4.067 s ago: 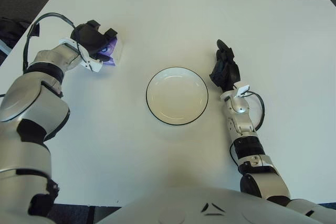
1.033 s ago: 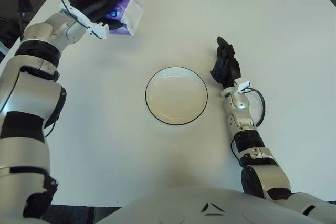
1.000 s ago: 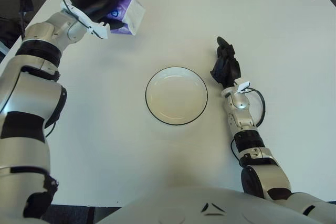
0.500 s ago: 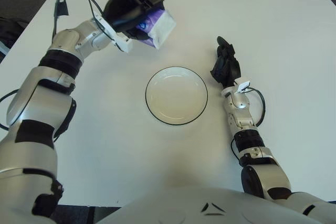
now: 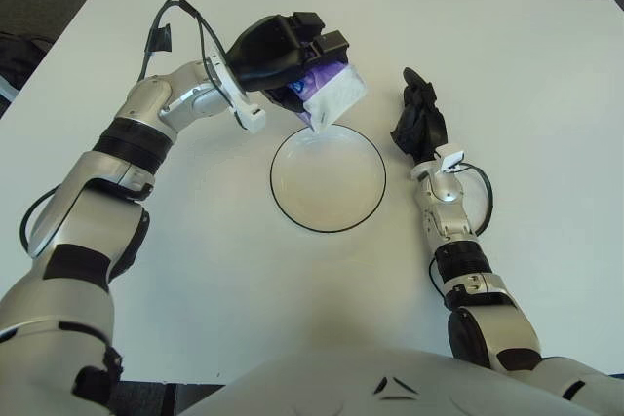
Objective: Put the tissue paper into the plate.
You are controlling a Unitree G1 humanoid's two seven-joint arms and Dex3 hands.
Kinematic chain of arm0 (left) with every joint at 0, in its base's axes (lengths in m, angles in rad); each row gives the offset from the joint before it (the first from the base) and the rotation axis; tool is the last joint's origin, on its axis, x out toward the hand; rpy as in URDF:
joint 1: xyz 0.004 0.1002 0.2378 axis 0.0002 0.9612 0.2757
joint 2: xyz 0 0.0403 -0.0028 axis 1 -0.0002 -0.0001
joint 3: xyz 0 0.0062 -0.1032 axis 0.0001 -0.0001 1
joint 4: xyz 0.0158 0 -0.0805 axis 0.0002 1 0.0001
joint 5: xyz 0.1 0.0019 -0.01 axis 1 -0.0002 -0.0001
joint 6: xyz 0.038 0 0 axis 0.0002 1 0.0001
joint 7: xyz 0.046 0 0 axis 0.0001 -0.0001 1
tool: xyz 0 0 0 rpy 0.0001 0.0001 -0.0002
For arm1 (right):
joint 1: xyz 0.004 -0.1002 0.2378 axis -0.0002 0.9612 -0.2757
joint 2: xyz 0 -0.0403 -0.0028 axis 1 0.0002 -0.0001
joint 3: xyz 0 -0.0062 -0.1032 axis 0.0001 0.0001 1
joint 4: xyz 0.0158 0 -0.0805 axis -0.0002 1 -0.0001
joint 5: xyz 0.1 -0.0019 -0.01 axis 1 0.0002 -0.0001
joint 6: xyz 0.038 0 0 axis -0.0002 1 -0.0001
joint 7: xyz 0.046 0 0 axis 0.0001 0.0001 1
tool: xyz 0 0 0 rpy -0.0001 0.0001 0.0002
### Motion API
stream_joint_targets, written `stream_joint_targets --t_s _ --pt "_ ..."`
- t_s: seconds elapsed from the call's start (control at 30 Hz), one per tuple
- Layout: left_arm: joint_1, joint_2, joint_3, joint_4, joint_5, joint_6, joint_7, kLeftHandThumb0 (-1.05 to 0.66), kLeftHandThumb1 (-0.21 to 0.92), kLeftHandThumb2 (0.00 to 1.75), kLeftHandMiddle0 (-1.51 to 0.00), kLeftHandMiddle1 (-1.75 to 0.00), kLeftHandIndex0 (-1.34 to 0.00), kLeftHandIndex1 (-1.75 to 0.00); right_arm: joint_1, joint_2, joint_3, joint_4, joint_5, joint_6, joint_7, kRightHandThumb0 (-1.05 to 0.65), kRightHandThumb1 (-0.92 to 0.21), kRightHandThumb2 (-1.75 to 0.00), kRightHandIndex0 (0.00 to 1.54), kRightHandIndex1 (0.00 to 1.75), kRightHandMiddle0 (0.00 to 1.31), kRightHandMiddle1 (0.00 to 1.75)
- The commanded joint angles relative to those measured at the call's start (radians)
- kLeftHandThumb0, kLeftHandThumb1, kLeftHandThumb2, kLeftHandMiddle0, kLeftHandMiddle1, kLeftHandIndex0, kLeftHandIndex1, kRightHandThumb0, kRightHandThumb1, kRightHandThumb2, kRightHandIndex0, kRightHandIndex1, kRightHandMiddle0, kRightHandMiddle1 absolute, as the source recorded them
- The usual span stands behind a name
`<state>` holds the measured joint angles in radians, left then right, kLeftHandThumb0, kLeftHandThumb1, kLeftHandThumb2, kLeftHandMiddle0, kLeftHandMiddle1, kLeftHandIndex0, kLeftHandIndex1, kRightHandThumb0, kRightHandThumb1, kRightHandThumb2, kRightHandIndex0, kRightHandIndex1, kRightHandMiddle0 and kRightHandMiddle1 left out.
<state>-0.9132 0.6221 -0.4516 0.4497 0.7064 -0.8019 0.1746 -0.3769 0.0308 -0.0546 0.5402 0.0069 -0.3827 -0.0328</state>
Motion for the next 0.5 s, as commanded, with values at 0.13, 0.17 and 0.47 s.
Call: stream_joint_targets --t_s 0.13,0.17,0.47 --pt "0.093 -0.015 0.031 -0.115 -0.077 0.018 -0.143 -0.51 0.25 1.4 -1.24 -1.75 -0.67 -1.75 0.139 0.003 0.001 0.094 -0.008 0.126 -0.018 -0.74 -0.92 -1.01 0.22 0.01 0.0 0.43" --pt "0.095 -0.016 0.034 -0.121 -0.081 0.02 -0.156 -0.5 0.25 1.4 -1.25 -1.75 -0.67 -1.75 0.14 0.003 0.001 0.093 -0.008 0.126 -0.019 -0.74 -0.92 -1.01 0.22 0.01 0.0 0.43" --pt "0.126 -0.008 0.046 -0.187 -0.176 0.004 -0.331 -0.5 0.27 1.37 -1.3 -1.75 -0.65 -1.75 0.146 0.002 0.004 0.085 -0.018 0.131 -0.031 -0.73 -0.92 -1.01 0.22 0.01 0.0 0.47"
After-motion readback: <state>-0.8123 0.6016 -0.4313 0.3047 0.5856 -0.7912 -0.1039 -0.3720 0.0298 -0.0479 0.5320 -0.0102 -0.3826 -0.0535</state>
